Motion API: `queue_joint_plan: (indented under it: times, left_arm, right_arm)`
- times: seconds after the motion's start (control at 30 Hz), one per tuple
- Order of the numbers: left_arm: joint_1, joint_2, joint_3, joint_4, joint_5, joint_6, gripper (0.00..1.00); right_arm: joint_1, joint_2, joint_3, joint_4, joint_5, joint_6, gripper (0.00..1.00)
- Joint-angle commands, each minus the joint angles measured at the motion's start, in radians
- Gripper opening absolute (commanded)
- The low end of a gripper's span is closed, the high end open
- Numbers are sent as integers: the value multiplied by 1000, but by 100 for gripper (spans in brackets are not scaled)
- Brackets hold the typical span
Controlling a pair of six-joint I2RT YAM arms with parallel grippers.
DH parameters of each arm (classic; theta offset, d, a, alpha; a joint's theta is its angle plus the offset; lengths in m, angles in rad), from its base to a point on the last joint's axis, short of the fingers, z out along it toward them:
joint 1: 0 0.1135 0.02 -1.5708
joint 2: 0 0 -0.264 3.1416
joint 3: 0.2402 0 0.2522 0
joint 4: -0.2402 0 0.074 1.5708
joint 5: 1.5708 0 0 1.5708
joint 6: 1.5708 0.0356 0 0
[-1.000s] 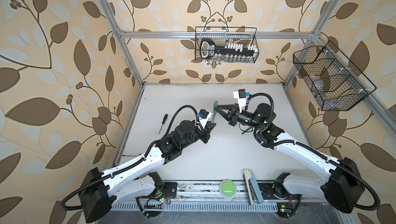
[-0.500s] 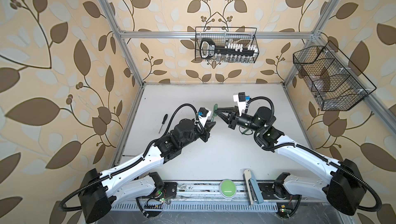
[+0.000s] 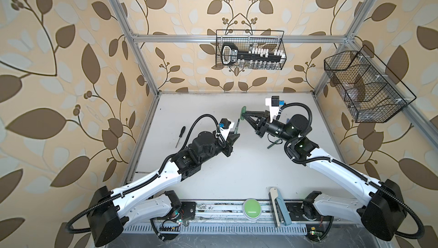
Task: Insert the pens into the pen caps
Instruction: 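Lower the green cap with the right gripper onto the pen nib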
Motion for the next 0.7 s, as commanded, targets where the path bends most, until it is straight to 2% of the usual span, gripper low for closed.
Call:
queue_joint_plan:
  times: [0.0, 0.27, 0.67]
  left_arm:
    - [-11, -9, 40, 61, 35, 16, 0]
    - [-12, -17, 34, 59, 28, 19, 0]
    - [-13, -13, 36, 58, 16, 25, 0]
  right_arm:
    - [-6, 0, 28, 9, 6, -9, 8]
    - [-2, 57, 56, 56, -47, 27, 8]
    - [4, 15, 25, 38, -54, 26, 8]
